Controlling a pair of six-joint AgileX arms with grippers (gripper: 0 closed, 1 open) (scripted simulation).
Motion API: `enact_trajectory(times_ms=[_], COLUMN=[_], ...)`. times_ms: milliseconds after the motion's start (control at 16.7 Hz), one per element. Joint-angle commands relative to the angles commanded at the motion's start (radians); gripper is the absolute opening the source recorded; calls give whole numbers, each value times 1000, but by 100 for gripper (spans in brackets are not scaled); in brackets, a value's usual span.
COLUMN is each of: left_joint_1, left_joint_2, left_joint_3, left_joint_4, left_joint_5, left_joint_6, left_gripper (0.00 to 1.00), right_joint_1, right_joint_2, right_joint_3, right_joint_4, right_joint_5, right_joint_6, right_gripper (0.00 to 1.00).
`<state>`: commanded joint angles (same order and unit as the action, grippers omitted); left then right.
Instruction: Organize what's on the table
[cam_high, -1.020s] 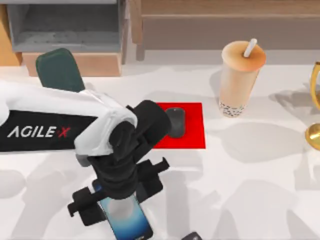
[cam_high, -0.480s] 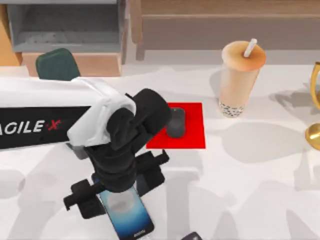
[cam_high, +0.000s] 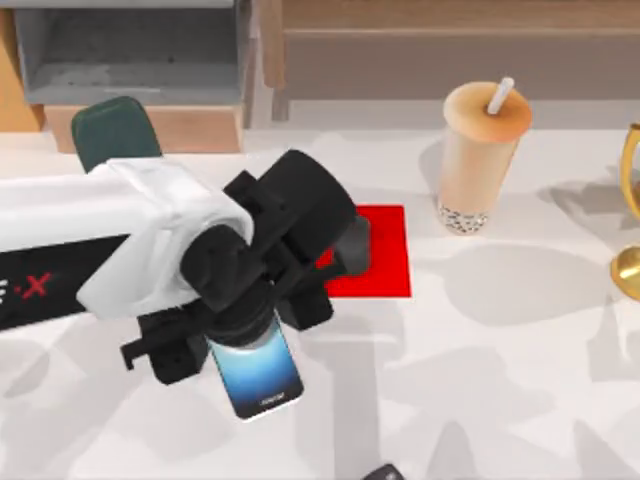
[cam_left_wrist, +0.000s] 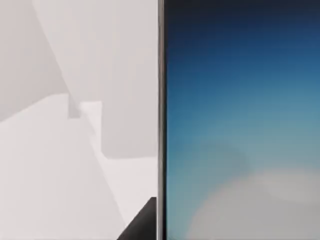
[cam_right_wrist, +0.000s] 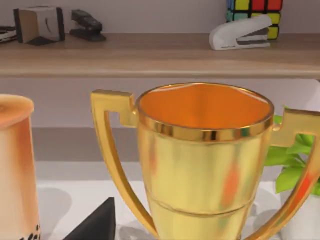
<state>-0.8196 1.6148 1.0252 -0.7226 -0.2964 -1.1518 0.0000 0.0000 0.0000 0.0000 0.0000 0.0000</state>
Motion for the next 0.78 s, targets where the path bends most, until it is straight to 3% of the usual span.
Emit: enact_trajectory(times_ms=[240, 420, 600, 780], left_joint_1=[27, 37, 57, 86], left_joint_2=[-46, -49, -59, -65], left_joint_3=[-1, 26, 49, 50], left_joint_4=[77, 134, 188, 213], left_joint_5=[-344, -548, -669, -706], left_joint_6=[77, 147, 226, 251], left_gripper=[0, 0, 0, 0], right_joint_1=[0, 0, 0, 0], right_joint_2=[0, 0, 0, 0], right_joint_3=[0, 0, 0, 0], right_joint_4=[0, 0, 0, 0], right_joint_5=[0, 0, 0, 0], right_joint_6=[0, 0, 0, 0], right_gripper=[100, 100, 100, 100])
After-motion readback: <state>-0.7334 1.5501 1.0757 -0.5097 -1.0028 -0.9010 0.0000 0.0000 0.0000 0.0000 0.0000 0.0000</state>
